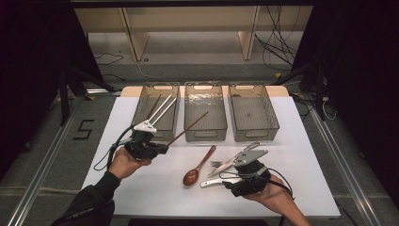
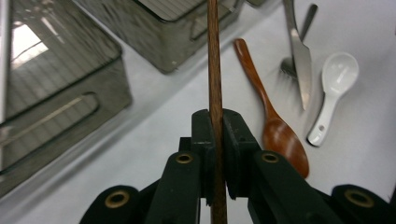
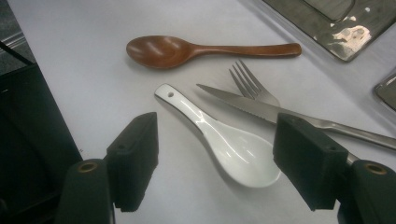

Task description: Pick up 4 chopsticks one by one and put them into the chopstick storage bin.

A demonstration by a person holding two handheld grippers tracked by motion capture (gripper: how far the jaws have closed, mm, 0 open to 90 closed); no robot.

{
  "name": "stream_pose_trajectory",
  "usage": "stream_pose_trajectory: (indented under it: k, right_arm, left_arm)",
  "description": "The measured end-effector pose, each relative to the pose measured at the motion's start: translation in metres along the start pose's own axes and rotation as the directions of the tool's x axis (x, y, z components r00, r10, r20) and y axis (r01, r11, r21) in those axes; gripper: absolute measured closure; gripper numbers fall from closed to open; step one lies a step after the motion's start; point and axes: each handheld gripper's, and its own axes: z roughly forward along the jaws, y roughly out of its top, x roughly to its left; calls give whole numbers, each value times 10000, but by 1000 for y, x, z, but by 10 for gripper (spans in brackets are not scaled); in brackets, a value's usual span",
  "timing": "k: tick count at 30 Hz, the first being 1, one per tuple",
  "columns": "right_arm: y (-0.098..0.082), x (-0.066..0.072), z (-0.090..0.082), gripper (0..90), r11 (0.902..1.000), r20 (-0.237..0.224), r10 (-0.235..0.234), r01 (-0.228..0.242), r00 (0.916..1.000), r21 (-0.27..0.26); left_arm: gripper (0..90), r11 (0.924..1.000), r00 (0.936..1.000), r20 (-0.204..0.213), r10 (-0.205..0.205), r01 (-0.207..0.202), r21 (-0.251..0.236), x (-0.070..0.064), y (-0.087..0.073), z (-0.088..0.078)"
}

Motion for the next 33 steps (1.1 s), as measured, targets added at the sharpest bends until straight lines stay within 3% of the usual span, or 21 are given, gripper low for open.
stream_pose_trajectory:
  k: [10, 22, 28, 33]
  right_arm:
    - [-2, 0, -1, 319, 10000, -58, 49, -49, 10000, 28]
    - [-3, 0, 0, 316, 10000, -108, 58, -58, 9999, 66]
    - [-3, -1, 1, 316, 10000, -139, 41, -40, 9999, 87]
    - [-3, 0, 1, 316, 9999, -154, 44, -42, 9999, 92]
  left_arm:
    - [839, 9938, 9939, -556, -951, 915, -627, 32, 16, -2]
    - [839, 9850, 9793, -1226, -1613, 1519, -823, 64, 38, 3]
    - [838, 9830, 9734, -1464, -1760, 1659, -786, 74, 43, 9]
    - [838, 9771, 9655, -1601, -2054, 1930, -896, 83, 45, 14]
